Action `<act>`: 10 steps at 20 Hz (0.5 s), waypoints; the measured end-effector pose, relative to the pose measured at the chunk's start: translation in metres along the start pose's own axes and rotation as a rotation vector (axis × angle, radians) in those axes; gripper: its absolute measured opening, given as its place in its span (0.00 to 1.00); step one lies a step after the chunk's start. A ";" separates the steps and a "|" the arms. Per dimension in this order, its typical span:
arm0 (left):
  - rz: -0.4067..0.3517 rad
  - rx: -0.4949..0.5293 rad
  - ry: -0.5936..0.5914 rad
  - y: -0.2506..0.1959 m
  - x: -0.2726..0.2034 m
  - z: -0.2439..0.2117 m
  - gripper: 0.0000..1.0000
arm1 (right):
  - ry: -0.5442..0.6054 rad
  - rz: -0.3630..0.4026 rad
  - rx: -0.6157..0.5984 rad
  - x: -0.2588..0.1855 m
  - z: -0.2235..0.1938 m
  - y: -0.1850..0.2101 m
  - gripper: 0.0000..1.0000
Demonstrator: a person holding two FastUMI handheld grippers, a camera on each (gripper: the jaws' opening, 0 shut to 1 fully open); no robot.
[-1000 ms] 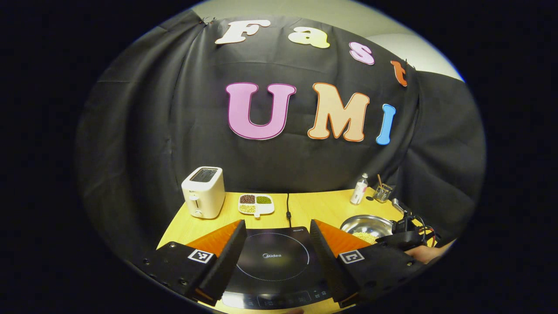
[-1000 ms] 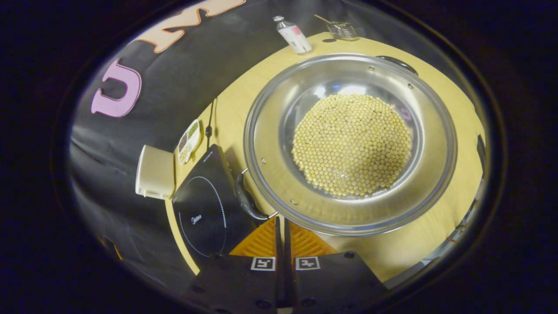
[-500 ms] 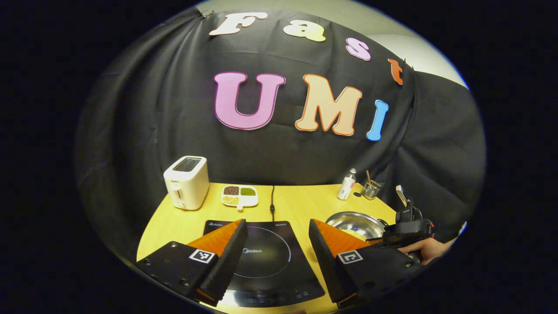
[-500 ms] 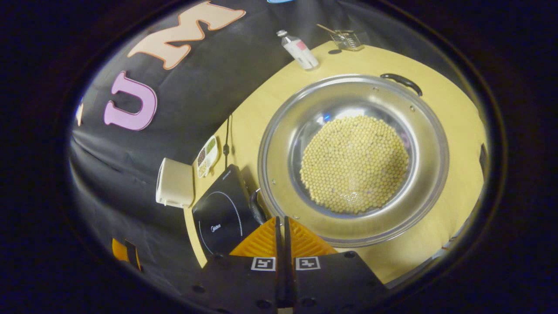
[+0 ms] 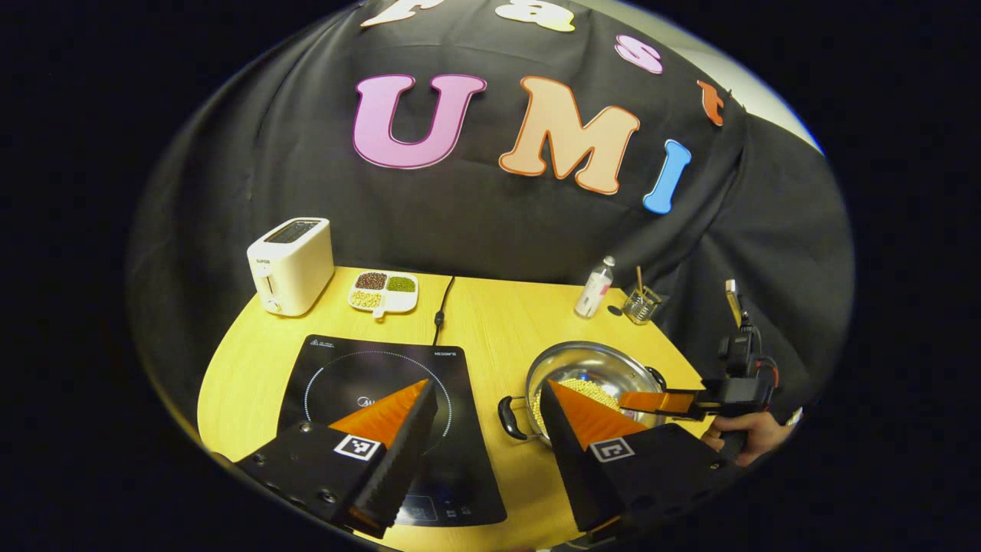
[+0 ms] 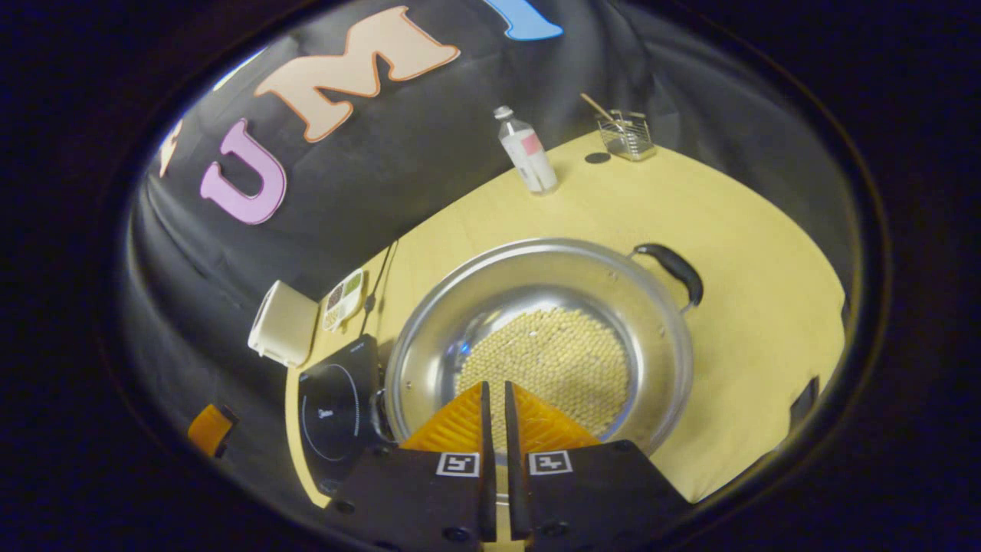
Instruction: First push the handle of the pot to place it horizontally, then grasp the pot with both hands and set it on the induction cooktop.
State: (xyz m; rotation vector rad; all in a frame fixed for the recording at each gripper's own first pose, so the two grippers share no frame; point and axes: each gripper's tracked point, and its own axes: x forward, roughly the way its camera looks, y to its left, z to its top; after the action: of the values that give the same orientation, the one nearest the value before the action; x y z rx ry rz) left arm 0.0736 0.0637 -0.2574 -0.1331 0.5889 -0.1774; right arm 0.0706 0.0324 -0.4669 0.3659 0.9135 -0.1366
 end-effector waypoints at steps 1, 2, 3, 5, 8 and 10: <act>0.011 0.001 0.003 -0.006 0.004 -0.001 0.84 | -0.007 0.008 -0.041 0.001 0.008 -0.005 0.00; 0.021 -0.004 0.014 -0.012 0.009 -0.004 0.83 | -0.010 0.010 -0.080 0.001 0.015 -0.012 0.13; 0.029 -0.013 0.029 -0.019 0.014 -0.009 0.83 | -0.025 0.008 -0.117 0.002 0.022 -0.019 0.13; 0.052 -0.032 0.055 -0.030 0.024 -0.018 0.84 | -0.044 0.008 -0.180 0.007 0.035 -0.029 0.08; 0.106 -0.032 0.077 -0.034 0.036 -0.025 0.84 | -0.031 0.031 -0.260 0.013 0.042 -0.042 0.25; 0.129 -0.039 0.103 -0.038 0.041 -0.034 0.89 | -0.040 0.032 -0.305 0.013 0.049 -0.054 0.32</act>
State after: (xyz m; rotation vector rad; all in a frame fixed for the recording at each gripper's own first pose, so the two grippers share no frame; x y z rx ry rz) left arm 0.0830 0.0158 -0.3012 -0.1239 0.7014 -0.0479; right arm 0.1004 -0.0352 -0.4633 0.0942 0.8732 0.0250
